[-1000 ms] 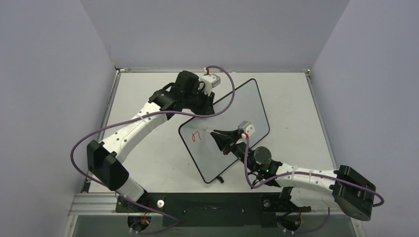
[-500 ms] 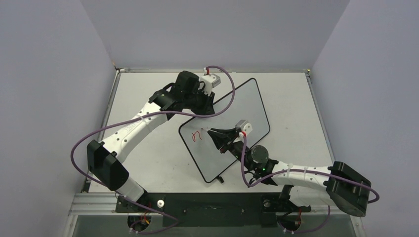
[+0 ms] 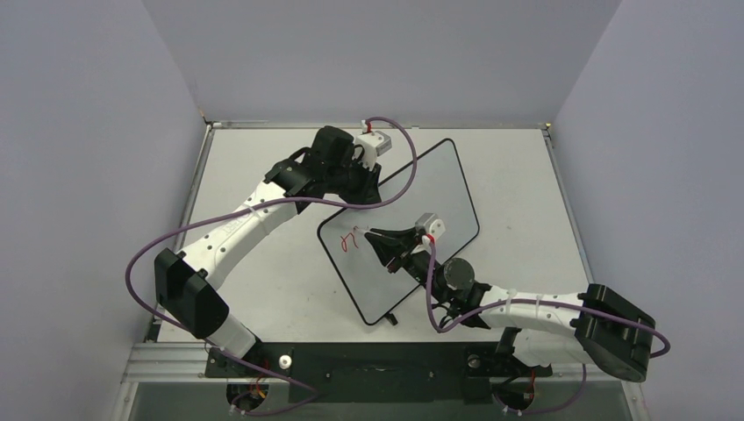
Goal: Write a sentence on the whiteboard
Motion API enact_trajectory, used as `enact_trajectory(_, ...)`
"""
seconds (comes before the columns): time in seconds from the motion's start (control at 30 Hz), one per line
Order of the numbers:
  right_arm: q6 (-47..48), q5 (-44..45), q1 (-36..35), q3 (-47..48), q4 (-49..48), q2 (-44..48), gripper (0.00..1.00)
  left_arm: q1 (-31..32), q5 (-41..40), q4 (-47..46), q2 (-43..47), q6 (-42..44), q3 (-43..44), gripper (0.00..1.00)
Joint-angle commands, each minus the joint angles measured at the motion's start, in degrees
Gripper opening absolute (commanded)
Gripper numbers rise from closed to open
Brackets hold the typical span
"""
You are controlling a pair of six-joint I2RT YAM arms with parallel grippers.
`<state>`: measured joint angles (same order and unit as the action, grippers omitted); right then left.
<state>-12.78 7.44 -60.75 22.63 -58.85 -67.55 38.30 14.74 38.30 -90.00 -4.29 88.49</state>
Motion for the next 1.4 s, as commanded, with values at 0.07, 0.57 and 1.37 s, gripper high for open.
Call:
enact_trajectory(0.07,-1.3,-0.4,-0.9,-2.1,-1.1,-0.6,0.00,-0.1,-7.5,-2.3,1.6,5.5,0.1,0.00)
enact_trajectory(0.57,-0.5,4.9,-1.0,-4.1,2.2,1.5,0.00,-0.1,-7.9,-2.2,1.5,5.7,0.3,0.00)
enact_trajectory(1.37,2.2,3.5,0.6,2.0,4.9,0.6,0.00,0.0,-8.1,-1.8,1.5,5.9,0.3,0.00)
